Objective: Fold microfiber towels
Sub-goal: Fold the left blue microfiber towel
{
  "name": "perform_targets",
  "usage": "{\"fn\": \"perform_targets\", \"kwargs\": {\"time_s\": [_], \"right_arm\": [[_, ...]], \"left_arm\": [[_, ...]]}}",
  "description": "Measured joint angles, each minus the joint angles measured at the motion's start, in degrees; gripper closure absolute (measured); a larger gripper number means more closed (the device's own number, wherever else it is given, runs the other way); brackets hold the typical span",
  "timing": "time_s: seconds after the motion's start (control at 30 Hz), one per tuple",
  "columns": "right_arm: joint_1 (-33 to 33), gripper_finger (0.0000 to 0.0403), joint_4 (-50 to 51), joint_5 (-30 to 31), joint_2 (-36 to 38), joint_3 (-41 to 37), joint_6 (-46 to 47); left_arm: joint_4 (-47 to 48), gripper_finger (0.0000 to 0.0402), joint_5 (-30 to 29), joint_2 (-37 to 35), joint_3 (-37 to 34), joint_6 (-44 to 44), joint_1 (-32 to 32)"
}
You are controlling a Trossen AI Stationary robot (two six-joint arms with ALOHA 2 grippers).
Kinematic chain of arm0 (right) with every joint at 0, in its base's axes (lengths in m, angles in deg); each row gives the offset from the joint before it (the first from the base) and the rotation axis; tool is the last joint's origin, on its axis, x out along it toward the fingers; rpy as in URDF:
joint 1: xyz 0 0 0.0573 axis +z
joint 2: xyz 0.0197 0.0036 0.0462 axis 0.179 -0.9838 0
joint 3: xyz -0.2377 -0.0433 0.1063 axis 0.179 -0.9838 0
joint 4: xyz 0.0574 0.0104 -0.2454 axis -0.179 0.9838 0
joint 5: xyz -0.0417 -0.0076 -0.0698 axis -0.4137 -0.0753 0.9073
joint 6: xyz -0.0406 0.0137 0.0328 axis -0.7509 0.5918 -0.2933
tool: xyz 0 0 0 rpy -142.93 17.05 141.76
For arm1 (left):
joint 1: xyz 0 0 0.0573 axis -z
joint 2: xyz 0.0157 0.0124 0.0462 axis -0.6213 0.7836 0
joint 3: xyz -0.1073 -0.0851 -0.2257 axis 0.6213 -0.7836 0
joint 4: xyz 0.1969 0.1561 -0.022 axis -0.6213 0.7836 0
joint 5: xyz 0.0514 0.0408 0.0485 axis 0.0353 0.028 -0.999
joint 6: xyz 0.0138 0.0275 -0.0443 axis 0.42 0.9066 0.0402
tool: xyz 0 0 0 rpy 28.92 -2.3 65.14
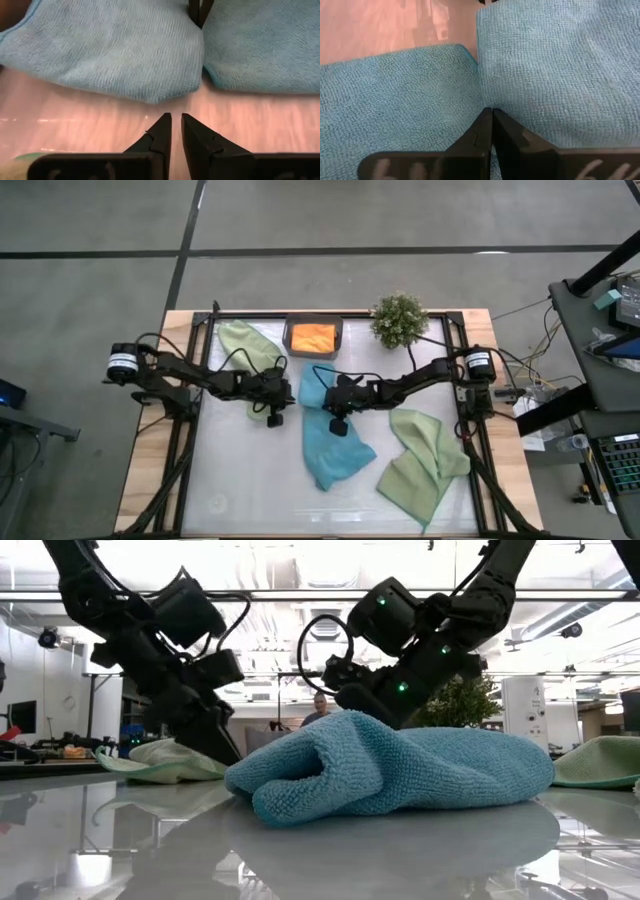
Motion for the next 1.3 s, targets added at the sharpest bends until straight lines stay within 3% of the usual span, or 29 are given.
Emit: {"fn": "perform_targets", "kwargs": {"time_s": [0.27, 0.43, 0.6, 0.8, 0.97, 1.07, 1.3], "right_arm": [[0.0, 0.0394, 0.0, -0.1, 0.1, 0.4, 0.2], [0.0, 0.0394, -0.3, -0.1, 0.1, 0.4, 0.3], [0.0, 0.0394, -0.6, -0.1, 0.1, 0.4, 0.7], [0.0, 0.0394, -0.9, -0.1, 0.1, 0.4, 0.8], [0.0, 0.0394, -0.9, 0.0, 0.1, 0.4, 0.8], [0.0, 0.0394, -0.9, 0.0, 0.1, 0.4, 0.7], [0.0, 0.0394, -0.9, 0.0, 0.1, 0.4, 0.7]], "left_arm": [[1.5, 0.036, 0.0, -1.8, -0.3, -1.1, 1.5], [0.3, 0.0297, -3.5, -0.1, -0.3, -3.2, 3.4], [-2.9, 0.0229, -13.9, 1.4, -0.3, -5.8, 5.6], [-8.2, 0.0191, -16.9, 4.1, -0.2, -5.8, 8.1], [-8.4, 0.0197, -23.4, 5.1, 0.0, -7.8, 8.3], [-9.3, 0.0216, -23.7, 5.1, 0.2, -8.2, 8.3], [-10.2, 0.0314, -23.0, 5.1, 0.3, -7.1, 8.3]]}}
